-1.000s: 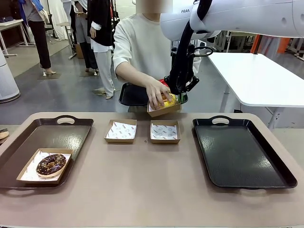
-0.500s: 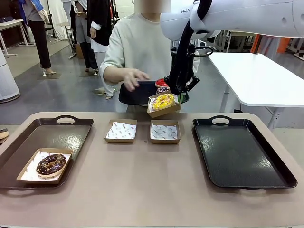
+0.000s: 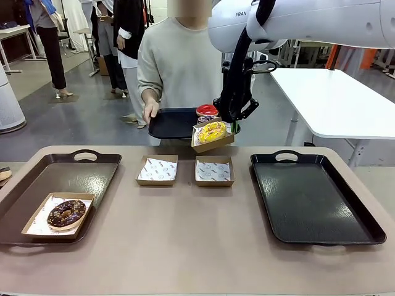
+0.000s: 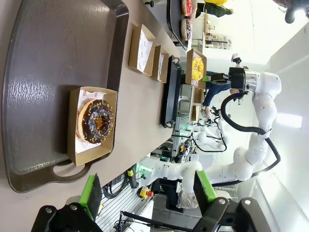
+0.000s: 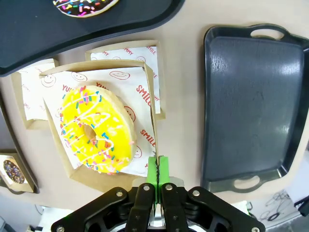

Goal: Individually package the donuts and arrange them on the tray.
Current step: Place the picked Paper togo box on the Handle tray while simultaneously picking up another Paper togo box from the table with the other hand.

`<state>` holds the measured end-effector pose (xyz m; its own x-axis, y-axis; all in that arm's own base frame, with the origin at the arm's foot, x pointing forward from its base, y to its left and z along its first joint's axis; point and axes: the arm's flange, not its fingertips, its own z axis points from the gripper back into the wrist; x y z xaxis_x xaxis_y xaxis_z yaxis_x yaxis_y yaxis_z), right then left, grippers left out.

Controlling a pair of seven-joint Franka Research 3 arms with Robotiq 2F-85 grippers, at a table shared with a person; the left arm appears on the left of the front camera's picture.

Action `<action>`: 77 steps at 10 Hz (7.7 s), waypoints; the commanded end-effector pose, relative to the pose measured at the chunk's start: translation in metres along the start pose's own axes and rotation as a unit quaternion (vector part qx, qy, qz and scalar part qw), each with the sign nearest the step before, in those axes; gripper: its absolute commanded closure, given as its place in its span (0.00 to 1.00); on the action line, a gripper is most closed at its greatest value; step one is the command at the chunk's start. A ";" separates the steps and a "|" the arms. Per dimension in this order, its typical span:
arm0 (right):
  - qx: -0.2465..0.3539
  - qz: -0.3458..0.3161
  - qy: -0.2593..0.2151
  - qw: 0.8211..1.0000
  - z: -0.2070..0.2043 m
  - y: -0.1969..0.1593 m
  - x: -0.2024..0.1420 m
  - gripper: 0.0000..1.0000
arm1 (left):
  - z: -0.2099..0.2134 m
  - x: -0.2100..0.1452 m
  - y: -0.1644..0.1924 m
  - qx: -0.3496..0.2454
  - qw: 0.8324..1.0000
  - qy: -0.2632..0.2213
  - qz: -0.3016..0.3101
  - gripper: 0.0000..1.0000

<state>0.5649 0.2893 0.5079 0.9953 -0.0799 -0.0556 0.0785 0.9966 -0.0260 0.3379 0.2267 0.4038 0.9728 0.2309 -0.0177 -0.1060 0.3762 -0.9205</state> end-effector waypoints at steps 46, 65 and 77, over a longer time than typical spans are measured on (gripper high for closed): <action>-0.012 -0.003 0.008 1.000 -0.101 -0.227 -0.143 0.99 | -0.453 0.132 -0.155 0.516 0.835 0.061 -0.179 0.00; -0.004 0.021 0.013 1.000 -0.149 -0.230 -0.144 0.99 | -0.487 0.159 -0.139 0.531 0.832 0.079 -0.141 0.00; 0.016 0.027 0.028 0.999 -0.153 -0.232 -0.144 0.00 | -0.493 0.168 -0.133 0.525 0.837 0.098 -0.118 1.00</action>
<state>0.3968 0.0671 0.3736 0.9933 -0.0326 -0.1104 0.0305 0.9993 -0.0208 0.6122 -0.2247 0.3290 0.9953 -0.0938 -0.0251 0.0923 0.9942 -0.0547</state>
